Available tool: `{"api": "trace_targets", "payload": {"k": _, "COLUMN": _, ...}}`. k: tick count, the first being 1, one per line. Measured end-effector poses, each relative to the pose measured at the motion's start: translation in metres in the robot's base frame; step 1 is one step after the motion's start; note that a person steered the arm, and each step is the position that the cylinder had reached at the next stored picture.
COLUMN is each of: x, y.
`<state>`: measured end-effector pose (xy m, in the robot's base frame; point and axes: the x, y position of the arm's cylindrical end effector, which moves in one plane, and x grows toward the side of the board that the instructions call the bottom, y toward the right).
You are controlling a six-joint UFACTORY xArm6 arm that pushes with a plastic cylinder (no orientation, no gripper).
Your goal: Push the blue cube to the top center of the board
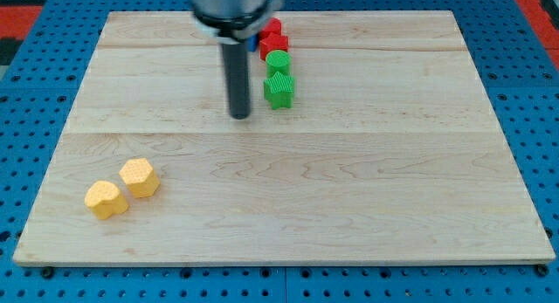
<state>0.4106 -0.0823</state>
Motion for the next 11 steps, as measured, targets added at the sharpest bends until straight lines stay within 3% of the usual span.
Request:
{"api": "trace_targets", "payload": {"k": 1, "x": -0.011, "y": -0.042}}
{"api": "trace_targets", "payload": {"k": 2, "x": -0.069, "y": -0.041}}
{"api": "trace_targets", "payload": {"k": 3, "x": -0.091, "y": -0.051}}
{"api": "trace_targets", "payload": {"k": 5, "x": -0.106, "y": 0.03}}
{"api": "trace_targets", "payload": {"k": 8, "x": -0.181, "y": 0.013}}
{"api": "trace_targets", "payload": {"k": 11, "x": -0.195, "y": 0.046}}
